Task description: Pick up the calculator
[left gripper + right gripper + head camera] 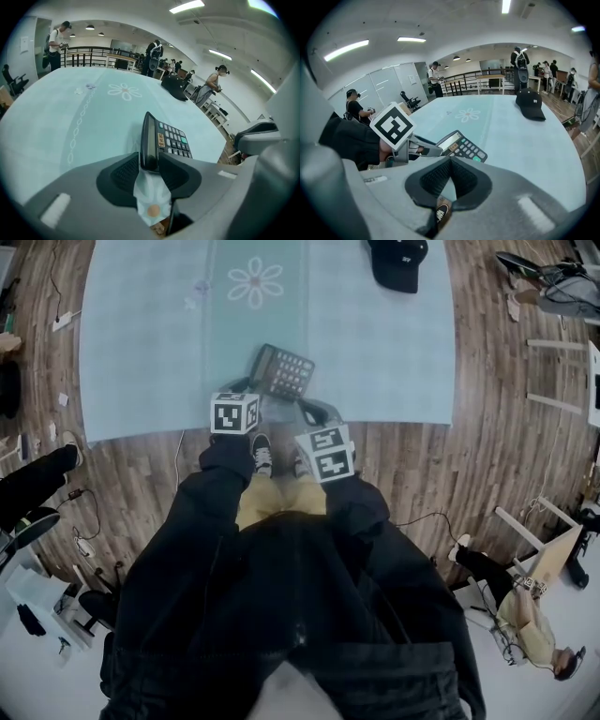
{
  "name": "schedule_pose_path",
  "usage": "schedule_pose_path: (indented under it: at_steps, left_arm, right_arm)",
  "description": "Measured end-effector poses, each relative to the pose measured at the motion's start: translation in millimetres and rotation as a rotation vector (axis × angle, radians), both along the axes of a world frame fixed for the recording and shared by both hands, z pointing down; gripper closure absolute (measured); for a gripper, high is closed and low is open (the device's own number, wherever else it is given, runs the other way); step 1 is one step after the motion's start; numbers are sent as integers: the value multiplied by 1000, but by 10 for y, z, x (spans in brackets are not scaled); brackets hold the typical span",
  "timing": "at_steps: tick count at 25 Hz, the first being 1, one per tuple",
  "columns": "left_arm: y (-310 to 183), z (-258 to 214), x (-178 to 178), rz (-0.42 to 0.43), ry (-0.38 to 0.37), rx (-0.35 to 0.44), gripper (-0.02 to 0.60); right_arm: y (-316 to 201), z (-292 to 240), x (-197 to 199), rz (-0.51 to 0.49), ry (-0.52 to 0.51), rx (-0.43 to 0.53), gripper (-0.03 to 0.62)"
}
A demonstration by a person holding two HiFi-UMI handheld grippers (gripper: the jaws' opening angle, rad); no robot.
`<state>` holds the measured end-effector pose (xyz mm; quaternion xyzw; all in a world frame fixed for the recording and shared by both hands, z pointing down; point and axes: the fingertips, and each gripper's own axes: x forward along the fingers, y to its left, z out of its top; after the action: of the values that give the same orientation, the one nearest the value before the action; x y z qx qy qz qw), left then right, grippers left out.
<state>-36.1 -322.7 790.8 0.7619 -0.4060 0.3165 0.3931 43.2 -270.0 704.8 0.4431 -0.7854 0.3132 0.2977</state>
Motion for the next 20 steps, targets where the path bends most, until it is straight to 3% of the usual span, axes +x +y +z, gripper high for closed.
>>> schedule_pose_path:
  at_steps: [7, 14, 20]
  left_arm:
    - [-30, -31, 9, -39, 79, -20, 473]
    - [5, -335, 125, -65, 139, 34, 529]
    - [87, -549, 199, -44, 111, 83, 535]
  right_arm:
    - [53, -33, 50, -4, 14, -1, 594]
    - [44, -117, 48, -15, 23, 44, 594]
    - [78, -269, 76, -1, 17, 72, 594]
